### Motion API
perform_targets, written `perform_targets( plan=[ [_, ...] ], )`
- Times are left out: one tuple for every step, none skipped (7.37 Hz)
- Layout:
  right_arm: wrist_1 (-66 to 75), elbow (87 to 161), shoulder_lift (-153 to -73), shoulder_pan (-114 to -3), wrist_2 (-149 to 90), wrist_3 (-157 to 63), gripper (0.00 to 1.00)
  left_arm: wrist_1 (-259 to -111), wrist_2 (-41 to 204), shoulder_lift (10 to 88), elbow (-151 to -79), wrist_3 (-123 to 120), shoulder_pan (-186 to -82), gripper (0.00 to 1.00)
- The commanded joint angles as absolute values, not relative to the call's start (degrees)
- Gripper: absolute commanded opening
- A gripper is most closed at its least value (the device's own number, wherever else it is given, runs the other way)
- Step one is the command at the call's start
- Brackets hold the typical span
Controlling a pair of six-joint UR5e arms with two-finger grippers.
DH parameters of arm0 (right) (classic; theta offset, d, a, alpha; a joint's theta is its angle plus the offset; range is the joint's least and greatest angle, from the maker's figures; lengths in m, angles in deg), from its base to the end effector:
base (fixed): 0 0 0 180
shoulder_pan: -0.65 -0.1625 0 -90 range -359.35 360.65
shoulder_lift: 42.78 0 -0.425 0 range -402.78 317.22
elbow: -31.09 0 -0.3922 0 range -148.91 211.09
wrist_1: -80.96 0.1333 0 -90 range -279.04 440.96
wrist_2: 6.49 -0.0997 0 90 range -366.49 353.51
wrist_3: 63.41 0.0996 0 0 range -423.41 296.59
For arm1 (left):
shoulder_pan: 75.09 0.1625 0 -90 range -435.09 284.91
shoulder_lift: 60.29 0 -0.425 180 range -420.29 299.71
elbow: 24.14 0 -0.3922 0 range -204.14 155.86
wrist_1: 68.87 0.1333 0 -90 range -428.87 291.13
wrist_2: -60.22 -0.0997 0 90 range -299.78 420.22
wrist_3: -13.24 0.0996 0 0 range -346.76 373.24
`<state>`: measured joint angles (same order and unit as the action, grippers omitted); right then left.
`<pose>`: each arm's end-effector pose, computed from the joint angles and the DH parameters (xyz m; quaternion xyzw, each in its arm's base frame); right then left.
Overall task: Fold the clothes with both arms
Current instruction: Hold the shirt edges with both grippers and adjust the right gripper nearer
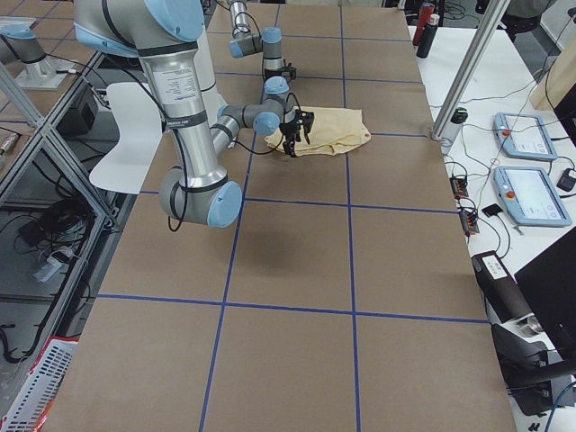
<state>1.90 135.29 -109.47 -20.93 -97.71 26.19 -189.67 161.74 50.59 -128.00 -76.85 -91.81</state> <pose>-0.5282 -0.3500 0.3054 0.0687 -0.4046 0.1633 0.8972 0.5457 -0.2823 0.2858 -0.0056 0.5451 -0.0685 0.8356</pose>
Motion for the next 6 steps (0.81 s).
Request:
perform_targets(
  plan=[
    [1.8,134.5,-109.1,-18.5,-94.2,28.2,0.69,-189.5,161.7,50.3,-129.2,-76.9,-91.8,0.0],
    [1.7,134.3,-109.1,-17.7,-93.3,28.2,0.69,-189.5,161.7,50.4,-129.2,-76.9,-91.9,0.0],
    [1.7,134.2,-109.1,-17.5,-92.9,28.2,0.65,-189.5,161.8,50.4,-129.2,-76.9,-91.8,0.0],
    [1.6,134.1,-109.1,-17.5,-92.9,28.2,0.63,-189.5,161.8,50.4,-129.2,-76.9,-91.9,0.0],
    [1.7,134.1,-108.9,-17.4,-92.9,28.2,0.6,-189.5,161.8,50.3,-129.2,-76.9,-91.8,0.0],
    [1.6,134.1,-108.7,-17.4,-92.9,28.1,0.5,-189.5,161.8,50.3,-129.2,-76.9,-91.9,0.0]
  ],
)
